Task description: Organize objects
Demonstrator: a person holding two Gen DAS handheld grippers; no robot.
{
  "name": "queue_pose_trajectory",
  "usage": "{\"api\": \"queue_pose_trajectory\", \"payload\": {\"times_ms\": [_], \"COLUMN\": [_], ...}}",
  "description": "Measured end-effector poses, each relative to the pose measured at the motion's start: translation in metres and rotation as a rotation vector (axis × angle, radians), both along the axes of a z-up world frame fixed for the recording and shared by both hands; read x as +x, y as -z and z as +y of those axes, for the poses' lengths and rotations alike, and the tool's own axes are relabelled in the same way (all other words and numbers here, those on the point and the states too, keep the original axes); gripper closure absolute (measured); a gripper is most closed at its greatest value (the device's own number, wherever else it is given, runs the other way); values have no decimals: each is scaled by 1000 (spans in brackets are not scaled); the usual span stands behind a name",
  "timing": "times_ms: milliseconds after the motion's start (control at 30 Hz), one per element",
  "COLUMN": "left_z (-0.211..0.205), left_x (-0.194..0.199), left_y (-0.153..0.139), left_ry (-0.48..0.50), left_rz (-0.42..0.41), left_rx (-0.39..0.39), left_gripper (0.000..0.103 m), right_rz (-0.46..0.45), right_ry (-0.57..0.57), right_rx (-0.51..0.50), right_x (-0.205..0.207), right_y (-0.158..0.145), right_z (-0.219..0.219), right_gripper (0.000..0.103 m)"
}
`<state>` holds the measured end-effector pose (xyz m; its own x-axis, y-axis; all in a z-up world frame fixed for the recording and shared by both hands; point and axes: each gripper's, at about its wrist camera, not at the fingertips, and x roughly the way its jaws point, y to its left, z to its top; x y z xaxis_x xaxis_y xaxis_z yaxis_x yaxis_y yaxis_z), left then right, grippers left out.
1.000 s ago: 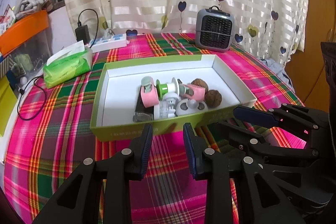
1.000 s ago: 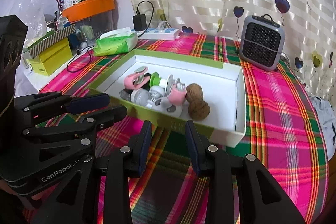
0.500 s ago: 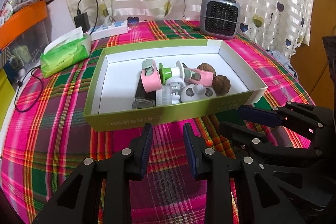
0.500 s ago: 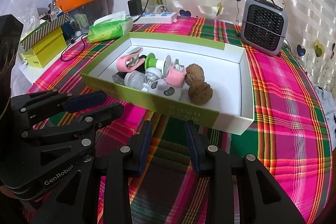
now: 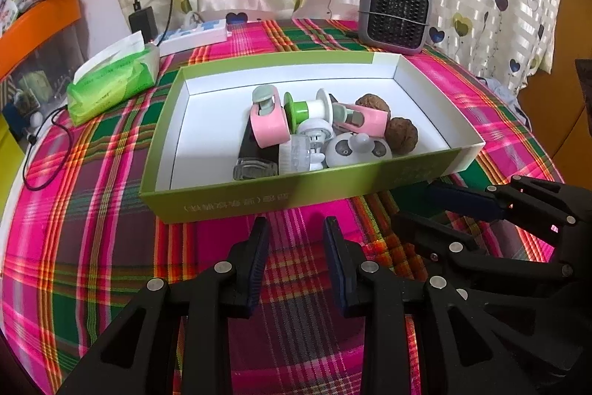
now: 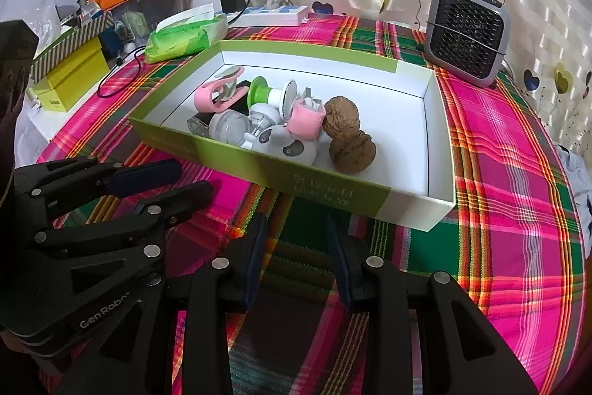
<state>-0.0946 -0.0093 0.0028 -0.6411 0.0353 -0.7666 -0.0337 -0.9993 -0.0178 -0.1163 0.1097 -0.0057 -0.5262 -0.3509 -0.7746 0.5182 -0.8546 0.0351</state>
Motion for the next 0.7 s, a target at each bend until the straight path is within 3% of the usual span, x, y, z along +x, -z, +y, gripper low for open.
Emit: {"api": "queue_pose_trajectory", "payload": {"times_ms": [700], "left_z": [1], "left_x": [0], "left_y": [0], "left_ry": [-5], "left_rz": [-2], "left_rx": [-11], "left_gripper": [75], "right_rz": [3], "right_ry": [5], "right_rx": [8], "right_x": [0], "right_y": [1], "right_z": [-1], "right_gripper": [68]}}
